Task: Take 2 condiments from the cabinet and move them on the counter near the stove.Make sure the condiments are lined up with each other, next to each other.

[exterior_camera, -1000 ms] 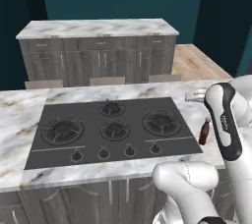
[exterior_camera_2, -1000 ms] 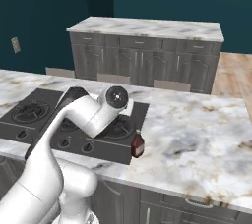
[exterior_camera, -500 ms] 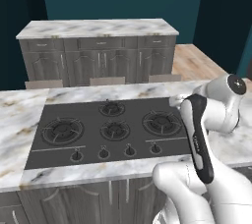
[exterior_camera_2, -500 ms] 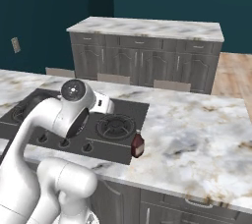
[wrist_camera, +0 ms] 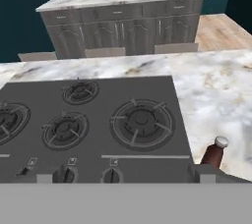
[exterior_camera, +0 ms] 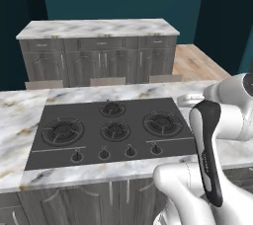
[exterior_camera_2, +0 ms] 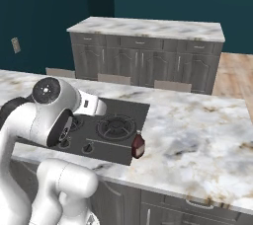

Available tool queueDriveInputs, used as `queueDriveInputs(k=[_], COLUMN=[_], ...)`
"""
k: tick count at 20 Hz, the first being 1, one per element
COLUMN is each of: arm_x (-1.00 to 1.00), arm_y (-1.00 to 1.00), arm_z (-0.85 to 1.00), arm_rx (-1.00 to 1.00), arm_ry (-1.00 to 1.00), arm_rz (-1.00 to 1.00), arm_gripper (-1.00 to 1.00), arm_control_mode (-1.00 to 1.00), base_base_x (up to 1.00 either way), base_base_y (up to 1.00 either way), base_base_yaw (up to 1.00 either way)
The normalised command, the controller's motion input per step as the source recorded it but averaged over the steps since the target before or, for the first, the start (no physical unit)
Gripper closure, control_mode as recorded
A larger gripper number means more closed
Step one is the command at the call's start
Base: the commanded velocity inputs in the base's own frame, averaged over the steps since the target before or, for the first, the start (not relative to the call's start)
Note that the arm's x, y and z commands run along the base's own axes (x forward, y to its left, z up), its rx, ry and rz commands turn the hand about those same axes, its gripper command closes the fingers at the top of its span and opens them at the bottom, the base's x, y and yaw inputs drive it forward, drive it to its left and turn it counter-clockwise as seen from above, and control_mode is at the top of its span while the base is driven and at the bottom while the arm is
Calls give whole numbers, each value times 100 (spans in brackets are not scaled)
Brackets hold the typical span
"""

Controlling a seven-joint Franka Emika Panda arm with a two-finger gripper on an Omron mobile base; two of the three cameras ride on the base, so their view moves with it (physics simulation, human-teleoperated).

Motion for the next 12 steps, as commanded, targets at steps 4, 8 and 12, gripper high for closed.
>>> queueDriveInputs(k=[4, 8, 12], arm_x=[-39, -33, -31], arm_y=[0, 0, 0], arm_z=[45, 17, 13], arm_rx=[-9, -3, -1], arm_ry=[0, -1, -2], arm_rz=[-17, -2, -1], arm_gripper=[-100, -100, -100], arm_control_mode=[-100, -100, -100], base_base_x=[0, 0, 0], base_base_y=[0, 0, 0], base_base_yaw=[0, 0, 0])
